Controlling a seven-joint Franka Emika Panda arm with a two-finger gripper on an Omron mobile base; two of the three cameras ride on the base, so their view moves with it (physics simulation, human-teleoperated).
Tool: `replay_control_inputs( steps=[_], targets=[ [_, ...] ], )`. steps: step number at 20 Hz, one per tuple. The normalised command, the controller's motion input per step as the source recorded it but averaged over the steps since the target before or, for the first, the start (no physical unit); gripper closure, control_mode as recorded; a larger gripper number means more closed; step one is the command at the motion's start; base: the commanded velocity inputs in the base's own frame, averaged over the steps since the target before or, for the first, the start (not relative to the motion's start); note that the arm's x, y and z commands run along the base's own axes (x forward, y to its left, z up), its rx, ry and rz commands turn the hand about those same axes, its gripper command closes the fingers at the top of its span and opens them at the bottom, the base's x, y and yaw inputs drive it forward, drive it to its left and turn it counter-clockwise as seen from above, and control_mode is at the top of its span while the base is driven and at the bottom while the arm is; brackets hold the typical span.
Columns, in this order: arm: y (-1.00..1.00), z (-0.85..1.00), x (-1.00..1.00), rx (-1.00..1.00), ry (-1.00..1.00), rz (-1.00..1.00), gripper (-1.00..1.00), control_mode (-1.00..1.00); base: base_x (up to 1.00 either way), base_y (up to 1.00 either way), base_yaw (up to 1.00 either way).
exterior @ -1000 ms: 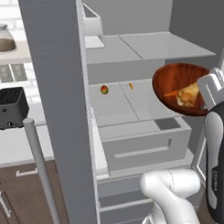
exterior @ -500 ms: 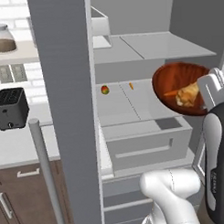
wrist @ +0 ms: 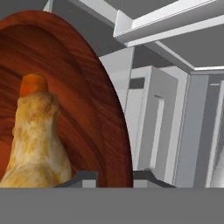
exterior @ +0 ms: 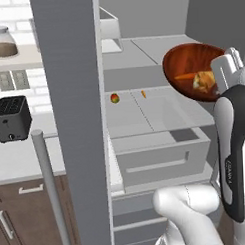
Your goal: Pick the chicken drumstick and carrot from their plates and place them in the bowl. Then put the bowl in the fridge.
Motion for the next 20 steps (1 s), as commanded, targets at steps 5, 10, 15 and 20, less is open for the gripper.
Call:
replay_control_inputs(
  steps=[5,10,15,20],
  targets=[
    [0.0,0.44,0.76,0.0,-0.05,0.0,1.0,-1.0,0.0,0.0,0.0],
    [0.0,0.06,0.8,0.01,-0.11,0.0,1.0,-1.0,0.0,0.0,0.0],
    [0.01,0.0,0.84,0.04,-0.01,0.0,1.0,-1.0,0.0,0.0,0.0],
    [0.0,0.0,0.88,0.07,0.0,0.0,1.0,-1.0,0.0,0.0,0.0]
  ],
)
